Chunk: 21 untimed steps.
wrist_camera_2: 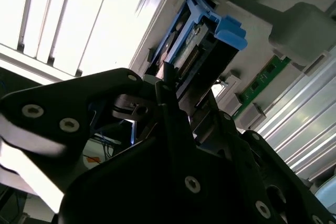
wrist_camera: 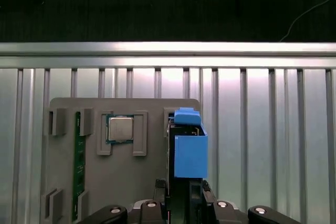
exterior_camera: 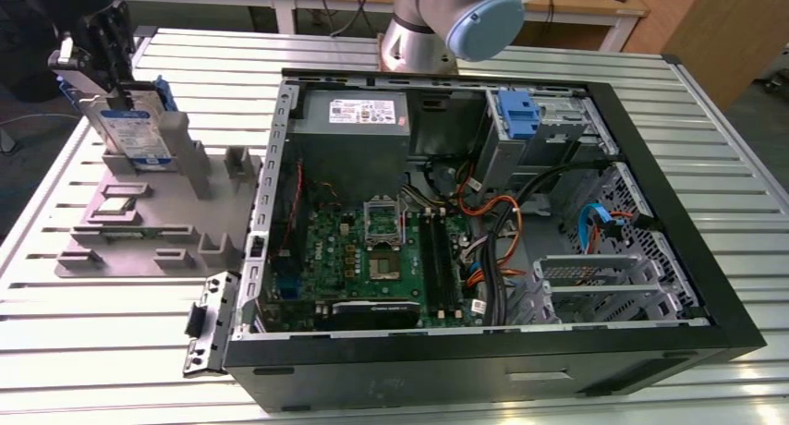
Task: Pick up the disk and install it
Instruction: 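Pick up the disk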
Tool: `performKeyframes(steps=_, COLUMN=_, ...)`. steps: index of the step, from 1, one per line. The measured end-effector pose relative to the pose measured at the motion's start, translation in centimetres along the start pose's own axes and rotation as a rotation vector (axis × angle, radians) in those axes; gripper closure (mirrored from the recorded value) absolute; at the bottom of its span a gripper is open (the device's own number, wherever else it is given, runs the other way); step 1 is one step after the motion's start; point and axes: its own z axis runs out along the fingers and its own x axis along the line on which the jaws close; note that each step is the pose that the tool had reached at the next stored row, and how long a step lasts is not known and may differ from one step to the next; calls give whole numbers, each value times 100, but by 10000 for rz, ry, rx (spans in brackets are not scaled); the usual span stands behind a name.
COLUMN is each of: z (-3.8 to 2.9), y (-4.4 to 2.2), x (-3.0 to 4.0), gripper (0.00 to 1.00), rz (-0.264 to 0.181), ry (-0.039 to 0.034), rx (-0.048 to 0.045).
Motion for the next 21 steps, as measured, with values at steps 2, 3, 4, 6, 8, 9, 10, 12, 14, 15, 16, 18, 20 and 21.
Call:
performKeyframes(steps=2, z=0, y=0, x=0, gripper=65, rz=-3, ry=1, rx=-1)
performKeyframes(steps=3, z=0, y=0, x=0, gripper=65, rz=-4, ry=1, rx=-1)
performKeyframes(steps=4, z=-1, y=0, x=0, gripper=65, rz=-4, ry=2, rx=-2)
performKeyframes(steps=6, z=0, y=0, x=0, gripper=65, rz=-6, ry=1, rx=-1)
performKeyframes(steps=8, z=-1, y=0, x=0, gripper=65, rz=-8, ry=2, rx=-2)
performKeyframes(steps=9, z=0, y=0, x=0, gripper=65, rz=-9, ry=1, rx=-1)
performKeyframes(steps=10, z=0, y=0, x=0, gripper=65, rz=-10, ry=1, rx=-1)
performKeyframes(steps=12, z=0, y=0, x=0, gripper=65, rz=-12, ry=1, rx=-1)
performKeyframes(steps=14, z=-1, y=0, x=0, gripper=65, rz=-14, ry=2, rx=-1)
performKeyframes(steps=15, z=0, y=0, x=0, gripper=65, rz=-15, ry=2, rx=-1)
performKeyframes(steps=16, z=0, y=0, x=0, gripper=65, rz=-16, ry=2, rx=-1)
performKeyframes(steps=18, z=-5, y=0, x=0, gripper=65, rz=-16, ry=10, rx=-1)
performKeyframes(steps=20, z=-29, y=0, x=0, gripper=65, rz=-17, ry=13, rx=2)
performKeyframes(steps=21, z=-48, y=1, x=0, gripper=65, rz=-17, ry=13, rx=0)
